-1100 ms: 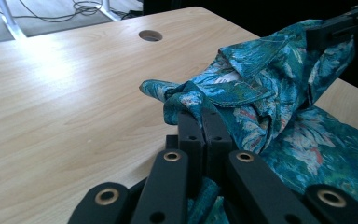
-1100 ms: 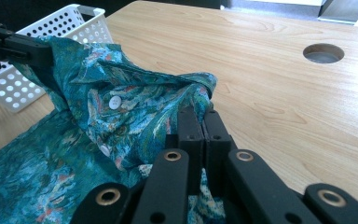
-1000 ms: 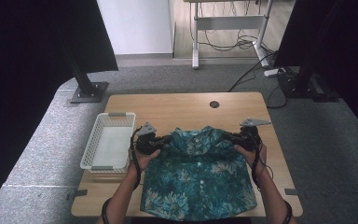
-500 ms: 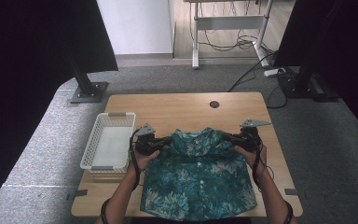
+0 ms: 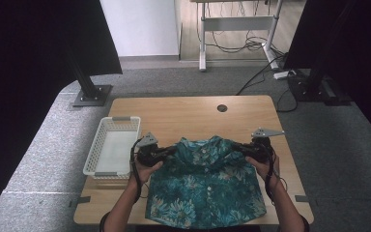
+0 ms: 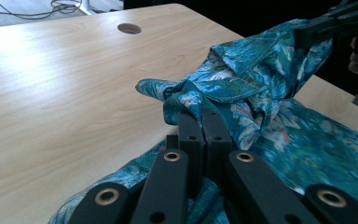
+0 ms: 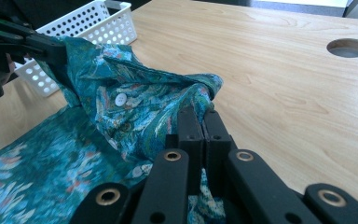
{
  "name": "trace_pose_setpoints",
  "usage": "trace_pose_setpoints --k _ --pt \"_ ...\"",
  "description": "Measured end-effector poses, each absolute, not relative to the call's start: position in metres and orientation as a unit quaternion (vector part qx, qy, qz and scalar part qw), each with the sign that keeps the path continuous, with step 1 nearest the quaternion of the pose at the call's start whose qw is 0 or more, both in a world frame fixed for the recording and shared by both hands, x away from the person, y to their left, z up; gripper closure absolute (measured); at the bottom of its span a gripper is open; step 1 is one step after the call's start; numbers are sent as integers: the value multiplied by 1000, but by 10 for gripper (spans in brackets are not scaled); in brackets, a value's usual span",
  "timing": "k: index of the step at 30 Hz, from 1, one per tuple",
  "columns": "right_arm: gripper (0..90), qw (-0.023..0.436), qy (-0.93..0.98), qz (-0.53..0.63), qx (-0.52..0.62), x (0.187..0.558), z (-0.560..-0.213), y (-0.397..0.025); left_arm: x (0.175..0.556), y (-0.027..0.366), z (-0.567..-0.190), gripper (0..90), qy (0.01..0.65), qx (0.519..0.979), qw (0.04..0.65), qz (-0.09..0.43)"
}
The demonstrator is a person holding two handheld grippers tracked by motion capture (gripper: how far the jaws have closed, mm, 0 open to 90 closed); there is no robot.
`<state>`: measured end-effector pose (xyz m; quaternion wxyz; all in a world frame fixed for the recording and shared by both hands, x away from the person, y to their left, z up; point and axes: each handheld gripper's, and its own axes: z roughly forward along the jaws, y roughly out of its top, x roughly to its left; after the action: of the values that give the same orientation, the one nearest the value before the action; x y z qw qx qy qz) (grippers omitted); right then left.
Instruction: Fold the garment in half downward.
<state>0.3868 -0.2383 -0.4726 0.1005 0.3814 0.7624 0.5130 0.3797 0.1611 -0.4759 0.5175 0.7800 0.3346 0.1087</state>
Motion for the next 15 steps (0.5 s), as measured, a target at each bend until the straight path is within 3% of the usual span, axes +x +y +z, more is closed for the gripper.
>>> trace_pose_setpoints --k 15 --pt "887 78 778 515 352 330 -486 -244 321 160 -494 875 303 795 518 84"
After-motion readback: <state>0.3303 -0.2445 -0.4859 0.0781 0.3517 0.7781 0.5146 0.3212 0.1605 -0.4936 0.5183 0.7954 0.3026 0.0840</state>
